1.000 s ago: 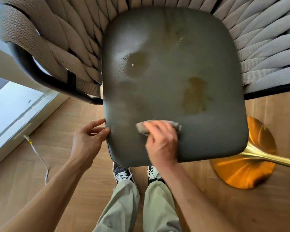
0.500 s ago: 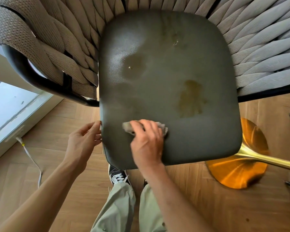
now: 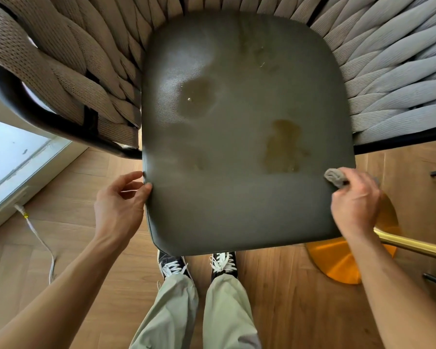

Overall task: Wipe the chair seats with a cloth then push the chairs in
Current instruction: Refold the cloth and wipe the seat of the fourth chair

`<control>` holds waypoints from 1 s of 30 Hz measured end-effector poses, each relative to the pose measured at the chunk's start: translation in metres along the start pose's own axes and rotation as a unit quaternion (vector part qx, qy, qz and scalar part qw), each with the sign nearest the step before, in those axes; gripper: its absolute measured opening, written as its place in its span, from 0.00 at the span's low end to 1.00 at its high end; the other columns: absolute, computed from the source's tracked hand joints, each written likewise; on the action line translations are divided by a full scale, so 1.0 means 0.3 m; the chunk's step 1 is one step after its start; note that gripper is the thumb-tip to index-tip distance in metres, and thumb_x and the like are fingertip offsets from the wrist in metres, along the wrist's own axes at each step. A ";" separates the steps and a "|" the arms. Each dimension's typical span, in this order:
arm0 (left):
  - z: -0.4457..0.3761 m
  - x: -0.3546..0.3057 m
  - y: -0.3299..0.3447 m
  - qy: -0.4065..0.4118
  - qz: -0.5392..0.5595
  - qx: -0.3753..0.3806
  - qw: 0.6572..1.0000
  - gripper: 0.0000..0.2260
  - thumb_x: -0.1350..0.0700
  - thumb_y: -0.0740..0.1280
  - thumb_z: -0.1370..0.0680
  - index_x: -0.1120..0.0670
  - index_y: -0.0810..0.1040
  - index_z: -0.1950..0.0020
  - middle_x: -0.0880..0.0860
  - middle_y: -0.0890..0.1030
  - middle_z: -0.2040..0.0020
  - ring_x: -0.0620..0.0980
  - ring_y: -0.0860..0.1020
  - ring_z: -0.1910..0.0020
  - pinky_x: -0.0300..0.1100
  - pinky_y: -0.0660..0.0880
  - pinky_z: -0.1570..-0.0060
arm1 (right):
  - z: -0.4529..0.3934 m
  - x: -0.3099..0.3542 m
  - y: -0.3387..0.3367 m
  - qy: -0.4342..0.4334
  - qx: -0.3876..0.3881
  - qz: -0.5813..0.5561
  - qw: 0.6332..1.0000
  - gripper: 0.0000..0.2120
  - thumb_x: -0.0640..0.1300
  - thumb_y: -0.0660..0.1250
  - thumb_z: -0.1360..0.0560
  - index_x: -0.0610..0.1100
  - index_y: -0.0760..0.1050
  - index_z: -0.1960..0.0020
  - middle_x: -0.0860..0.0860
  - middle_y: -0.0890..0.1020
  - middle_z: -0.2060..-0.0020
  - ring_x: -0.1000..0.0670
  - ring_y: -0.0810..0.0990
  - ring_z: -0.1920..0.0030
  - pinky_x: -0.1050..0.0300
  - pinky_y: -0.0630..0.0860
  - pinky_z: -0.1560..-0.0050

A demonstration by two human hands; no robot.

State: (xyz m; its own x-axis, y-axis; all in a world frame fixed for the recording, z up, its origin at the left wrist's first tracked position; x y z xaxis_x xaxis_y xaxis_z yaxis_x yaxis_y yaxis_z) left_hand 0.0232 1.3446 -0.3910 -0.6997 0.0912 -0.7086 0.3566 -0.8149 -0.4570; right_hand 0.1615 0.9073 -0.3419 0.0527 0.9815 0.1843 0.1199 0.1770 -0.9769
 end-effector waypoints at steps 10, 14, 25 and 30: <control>-0.016 0.021 0.004 -0.022 0.007 0.010 1.000 0.12 0.55 0.73 0.26 0.45 0.81 0.43 0.49 0.84 0.54 0.47 0.81 0.53 0.43 0.77 0.50 | 0.040 0.138 0.022 -0.009 -0.024 -0.072 0.997 0.18 0.28 0.61 0.35 0.39 0.81 0.49 0.43 0.83 0.53 0.41 0.78 0.51 0.51 0.73 0.46; -0.011 0.015 0.001 -0.028 0.011 0.016 0.999 0.12 0.55 0.73 0.26 0.45 0.81 0.44 0.49 0.84 0.54 0.48 0.82 0.53 0.44 0.77 0.48 | 0.123 0.361 0.056 -0.071 -0.019 -0.128 0.989 0.18 0.31 0.59 0.37 0.40 0.82 0.52 0.45 0.83 0.55 0.41 0.79 0.53 0.50 0.75 0.47; 0.003 0.005 0.015 -0.145 0.186 0.020 0.972 0.15 0.48 0.58 0.18 0.54 0.81 0.52 0.54 0.82 0.57 0.47 0.79 0.59 0.41 0.77 0.52 | 0.368 1.000 0.153 -0.163 0.101 -0.245 0.950 0.09 0.36 0.66 0.29 0.43 0.81 0.51 0.48 0.83 0.58 0.44 0.78 0.55 0.51 0.74 0.55; 0.003 0.003 0.015 -0.150 0.194 0.022 0.969 0.14 0.49 0.60 0.18 0.54 0.81 0.51 0.55 0.83 0.55 0.47 0.81 0.56 0.41 0.77 0.53 | 0.389 1.067 0.163 -0.194 0.111 -0.211 0.952 0.09 0.40 0.63 0.27 0.44 0.80 0.51 0.49 0.81 0.58 0.45 0.76 0.54 0.51 0.69 0.56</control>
State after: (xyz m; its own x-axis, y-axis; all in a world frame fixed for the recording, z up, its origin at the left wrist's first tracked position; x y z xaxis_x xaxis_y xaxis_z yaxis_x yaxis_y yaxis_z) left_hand 0.0235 1.3406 -0.3931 -0.6697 -0.3917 -0.6309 0.6067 -0.7786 -0.1605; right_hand 0.0686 1.2388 -0.3434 -0.3283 0.7655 0.5533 -0.1661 0.5299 -0.8316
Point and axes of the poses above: each hand's wrist, its own z-axis away from the middle knuckle, its own y-axis out of the palm, x = y × z, the point moved 8 cm from there along -z, towards the middle knuckle
